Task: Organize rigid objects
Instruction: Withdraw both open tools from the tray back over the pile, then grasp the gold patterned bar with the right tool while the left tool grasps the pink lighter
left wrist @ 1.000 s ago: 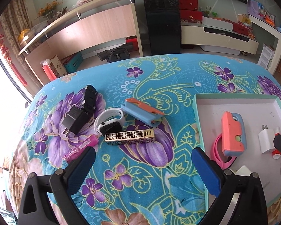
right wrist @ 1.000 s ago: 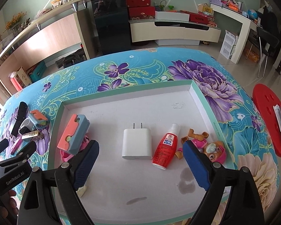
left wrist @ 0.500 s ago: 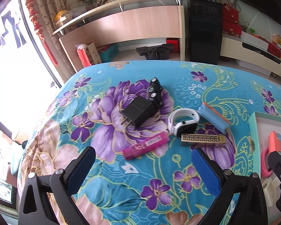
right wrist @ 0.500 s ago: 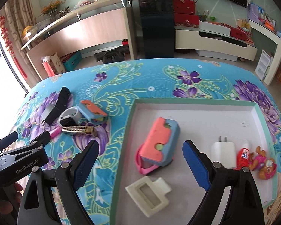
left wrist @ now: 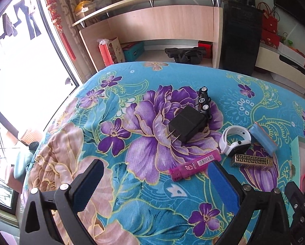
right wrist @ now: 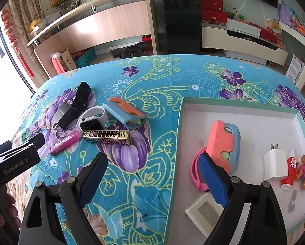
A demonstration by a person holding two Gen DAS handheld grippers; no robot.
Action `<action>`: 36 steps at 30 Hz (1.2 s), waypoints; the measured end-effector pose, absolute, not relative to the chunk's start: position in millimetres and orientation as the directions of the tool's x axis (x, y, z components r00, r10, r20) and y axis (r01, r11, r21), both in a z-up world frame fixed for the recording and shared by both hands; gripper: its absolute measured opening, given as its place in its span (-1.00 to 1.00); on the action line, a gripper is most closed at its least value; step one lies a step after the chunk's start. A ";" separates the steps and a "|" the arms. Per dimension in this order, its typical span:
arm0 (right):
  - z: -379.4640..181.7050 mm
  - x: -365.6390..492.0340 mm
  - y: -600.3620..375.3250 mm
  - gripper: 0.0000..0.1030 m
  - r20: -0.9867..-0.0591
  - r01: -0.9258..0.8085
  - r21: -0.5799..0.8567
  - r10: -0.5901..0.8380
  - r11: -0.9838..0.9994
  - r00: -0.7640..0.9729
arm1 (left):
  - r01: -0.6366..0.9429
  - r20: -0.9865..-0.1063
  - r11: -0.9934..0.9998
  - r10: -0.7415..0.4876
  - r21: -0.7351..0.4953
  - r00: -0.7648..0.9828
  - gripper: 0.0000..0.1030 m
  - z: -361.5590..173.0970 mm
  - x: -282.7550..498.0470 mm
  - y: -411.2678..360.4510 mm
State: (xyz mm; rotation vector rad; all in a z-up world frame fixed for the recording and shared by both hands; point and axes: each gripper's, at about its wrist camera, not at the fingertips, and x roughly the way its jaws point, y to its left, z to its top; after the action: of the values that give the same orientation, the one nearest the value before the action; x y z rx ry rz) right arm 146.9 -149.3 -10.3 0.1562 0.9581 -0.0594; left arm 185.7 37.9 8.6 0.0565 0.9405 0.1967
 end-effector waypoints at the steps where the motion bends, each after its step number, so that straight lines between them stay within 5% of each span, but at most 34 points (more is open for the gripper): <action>1: -9.3 146.6 -147.9 0.76 -0.814 0.119 0.108 0.019 0.987 0.580 | -0.143 -0.797 0.982 0.184 0.123 0.575 1.00 8.2 186.1 40.5; 14: 2.3 142.3 -125.0 0.76 -0.769 0.057 0.094 0.036 0.994 0.639 | -0.140 -0.839 0.990 0.069 -0.009 0.540 1.00 -16.3 193.6 72.4; 36: 2.6 178.5 -106.4 0.76 -0.776 0.018 0.186 0.136 0.982 0.616 | -0.119 -0.866 0.987 0.156 0.112 0.476 1.00 -52.1 205.3 79.5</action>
State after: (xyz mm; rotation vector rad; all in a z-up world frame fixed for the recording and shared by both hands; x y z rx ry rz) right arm 178.5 -106.4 2.6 0.1821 0.9062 0.0682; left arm 205.3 79.5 -52.1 0.0381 1.0619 0.1677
